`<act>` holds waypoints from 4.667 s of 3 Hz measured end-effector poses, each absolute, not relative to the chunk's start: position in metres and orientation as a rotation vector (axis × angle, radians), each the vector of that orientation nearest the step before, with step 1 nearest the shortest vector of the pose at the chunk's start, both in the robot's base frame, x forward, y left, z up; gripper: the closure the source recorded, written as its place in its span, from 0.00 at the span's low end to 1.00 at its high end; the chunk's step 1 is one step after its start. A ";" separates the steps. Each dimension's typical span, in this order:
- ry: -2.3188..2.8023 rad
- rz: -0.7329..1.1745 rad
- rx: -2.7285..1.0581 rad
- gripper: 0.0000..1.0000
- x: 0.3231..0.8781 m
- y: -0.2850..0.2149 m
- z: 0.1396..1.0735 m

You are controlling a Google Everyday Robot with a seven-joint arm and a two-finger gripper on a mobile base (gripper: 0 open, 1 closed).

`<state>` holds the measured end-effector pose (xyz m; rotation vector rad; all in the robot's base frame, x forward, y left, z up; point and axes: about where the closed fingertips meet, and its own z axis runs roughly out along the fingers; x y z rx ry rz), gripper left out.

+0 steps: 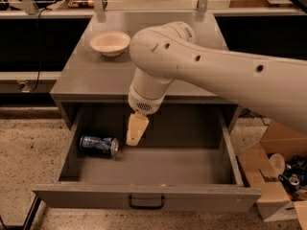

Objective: Pick pepsi can from top drawer and place on counter

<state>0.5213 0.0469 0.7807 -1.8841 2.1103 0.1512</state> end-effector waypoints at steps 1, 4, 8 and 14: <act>2.110 0.151 -1.884 0.19 0.521 0.047 0.781; 2.037 -0.033 -1.965 0.00 0.539 0.050 0.789; 1.843 0.015 -1.925 0.00 0.558 0.035 0.866; 1.715 0.408 -2.034 0.00 0.460 0.124 0.748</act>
Offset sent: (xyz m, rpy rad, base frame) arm 0.0408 0.0190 0.0204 -0.2216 -0.1784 0.1383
